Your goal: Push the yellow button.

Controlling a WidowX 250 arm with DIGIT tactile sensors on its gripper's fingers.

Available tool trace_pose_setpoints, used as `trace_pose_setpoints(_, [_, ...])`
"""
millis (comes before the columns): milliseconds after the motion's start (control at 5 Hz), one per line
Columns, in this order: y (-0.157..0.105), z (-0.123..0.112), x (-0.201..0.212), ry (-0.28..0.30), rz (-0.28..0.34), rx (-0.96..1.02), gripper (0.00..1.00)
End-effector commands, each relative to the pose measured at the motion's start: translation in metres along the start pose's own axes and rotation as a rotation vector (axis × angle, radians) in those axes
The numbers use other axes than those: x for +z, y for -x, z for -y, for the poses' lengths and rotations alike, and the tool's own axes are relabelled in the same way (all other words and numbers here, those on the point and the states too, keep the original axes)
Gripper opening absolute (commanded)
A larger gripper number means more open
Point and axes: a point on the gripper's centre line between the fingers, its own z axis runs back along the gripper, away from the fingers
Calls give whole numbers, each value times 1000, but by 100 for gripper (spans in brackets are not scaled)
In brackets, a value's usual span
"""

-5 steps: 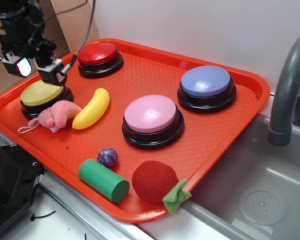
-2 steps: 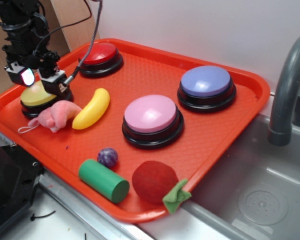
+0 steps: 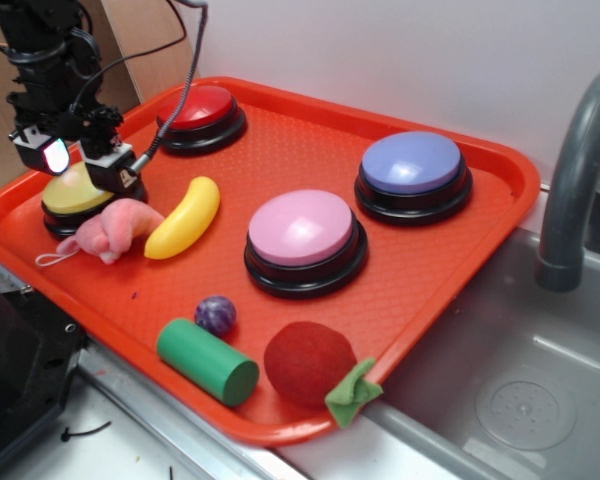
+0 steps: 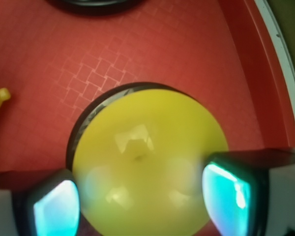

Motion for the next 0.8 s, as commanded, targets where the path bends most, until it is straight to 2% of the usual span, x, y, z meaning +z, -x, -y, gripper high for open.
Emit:
trace_pose_setpoints(0, [2,0,-2,-7,-7,-20,100])
trace_pose_setpoints(600, [-1,1,29,-19,41,-22,100])
